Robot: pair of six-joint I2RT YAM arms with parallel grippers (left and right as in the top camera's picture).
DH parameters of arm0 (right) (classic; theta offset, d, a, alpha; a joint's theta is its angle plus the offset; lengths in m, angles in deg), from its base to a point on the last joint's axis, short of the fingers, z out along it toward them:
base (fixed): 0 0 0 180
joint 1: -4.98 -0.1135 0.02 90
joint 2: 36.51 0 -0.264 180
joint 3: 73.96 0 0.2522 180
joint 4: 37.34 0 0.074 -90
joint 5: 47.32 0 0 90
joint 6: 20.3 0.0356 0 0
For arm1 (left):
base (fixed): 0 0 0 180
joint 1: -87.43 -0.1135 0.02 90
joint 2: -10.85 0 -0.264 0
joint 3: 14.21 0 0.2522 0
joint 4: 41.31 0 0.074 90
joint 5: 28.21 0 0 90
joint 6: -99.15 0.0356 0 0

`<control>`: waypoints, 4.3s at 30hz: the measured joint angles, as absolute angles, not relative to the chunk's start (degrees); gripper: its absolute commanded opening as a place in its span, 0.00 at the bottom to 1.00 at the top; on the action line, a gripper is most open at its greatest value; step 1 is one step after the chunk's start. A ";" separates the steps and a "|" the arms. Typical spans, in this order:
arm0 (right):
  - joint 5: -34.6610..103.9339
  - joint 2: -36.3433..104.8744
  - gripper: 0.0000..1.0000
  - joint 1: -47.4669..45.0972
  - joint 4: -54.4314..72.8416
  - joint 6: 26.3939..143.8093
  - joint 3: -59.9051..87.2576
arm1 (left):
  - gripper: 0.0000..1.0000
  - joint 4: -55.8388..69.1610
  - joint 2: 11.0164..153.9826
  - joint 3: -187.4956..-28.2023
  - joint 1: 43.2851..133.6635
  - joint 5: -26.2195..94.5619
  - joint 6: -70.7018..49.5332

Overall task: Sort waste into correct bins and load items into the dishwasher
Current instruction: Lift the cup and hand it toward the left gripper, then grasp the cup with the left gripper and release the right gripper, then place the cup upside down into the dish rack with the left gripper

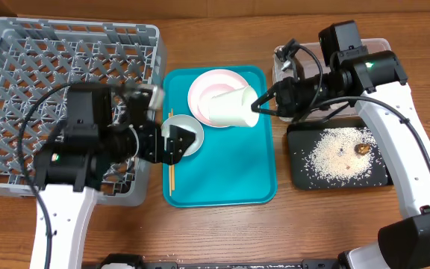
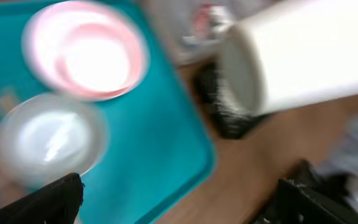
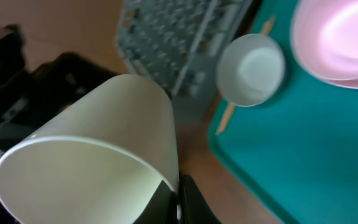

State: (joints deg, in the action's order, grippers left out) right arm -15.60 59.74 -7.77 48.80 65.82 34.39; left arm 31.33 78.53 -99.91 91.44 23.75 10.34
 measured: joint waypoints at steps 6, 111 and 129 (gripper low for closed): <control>-27.03 59.74 0.04 -7.77 48.97 61.61 34.17 | 1.00 27.72 82.58 -99.91 91.44 4.56 21.08; 23.81 59.96 0.28 2.50 59.09 68.84 33.86 | 0.04 43.39 82.88 -101.90 71.13 48.62 4.44; 28.55 59.00 0.28 4.47 60.16 71.20 33.86 | 0.06 38.61 91.91 -102.30 56.97 56.22 -1.66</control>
